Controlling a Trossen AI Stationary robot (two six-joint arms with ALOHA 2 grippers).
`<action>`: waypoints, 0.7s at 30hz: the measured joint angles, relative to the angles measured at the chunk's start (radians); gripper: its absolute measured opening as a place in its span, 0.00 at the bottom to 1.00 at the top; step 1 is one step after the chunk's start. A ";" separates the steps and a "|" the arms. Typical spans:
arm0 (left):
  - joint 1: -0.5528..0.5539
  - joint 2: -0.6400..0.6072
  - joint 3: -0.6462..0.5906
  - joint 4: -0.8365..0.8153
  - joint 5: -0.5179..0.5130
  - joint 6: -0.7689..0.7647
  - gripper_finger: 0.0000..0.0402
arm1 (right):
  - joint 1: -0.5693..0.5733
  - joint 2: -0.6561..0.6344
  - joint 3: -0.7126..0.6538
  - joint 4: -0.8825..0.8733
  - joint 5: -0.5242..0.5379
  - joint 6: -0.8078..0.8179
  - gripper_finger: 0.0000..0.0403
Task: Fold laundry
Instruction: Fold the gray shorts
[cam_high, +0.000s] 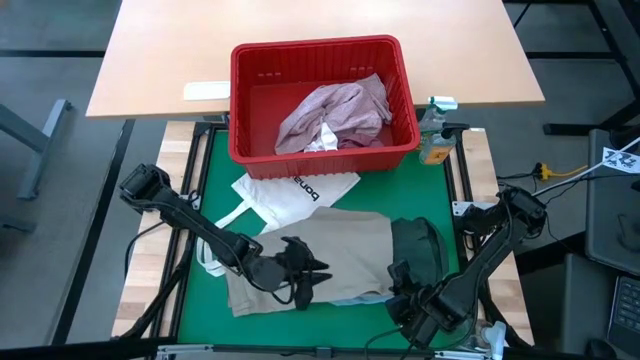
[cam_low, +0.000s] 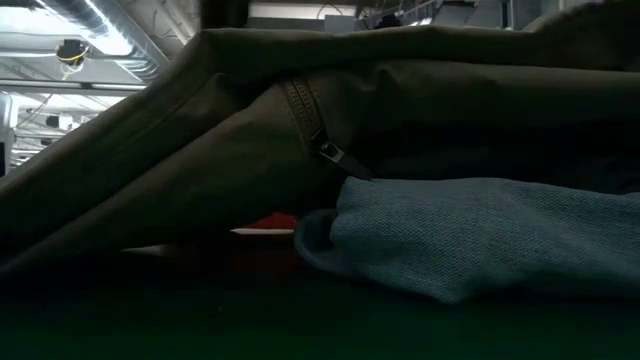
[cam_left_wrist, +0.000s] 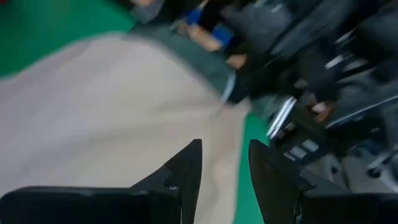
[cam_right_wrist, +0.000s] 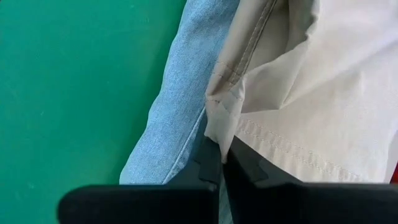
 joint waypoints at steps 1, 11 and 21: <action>0.002 0.008 0.000 0.047 0.000 0.034 0.31 | 0.000 0.000 0.000 -0.001 0.000 0.000 0.02; 0.028 0.073 0.000 0.176 0.004 0.078 0.31 | 0.000 -0.001 0.000 -0.002 0.002 -0.054 0.04; 0.048 0.092 0.000 0.316 0.011 0.110 0.31 | 0.000 -0.002 0.020 -0.018 0.018 -0.079 0.04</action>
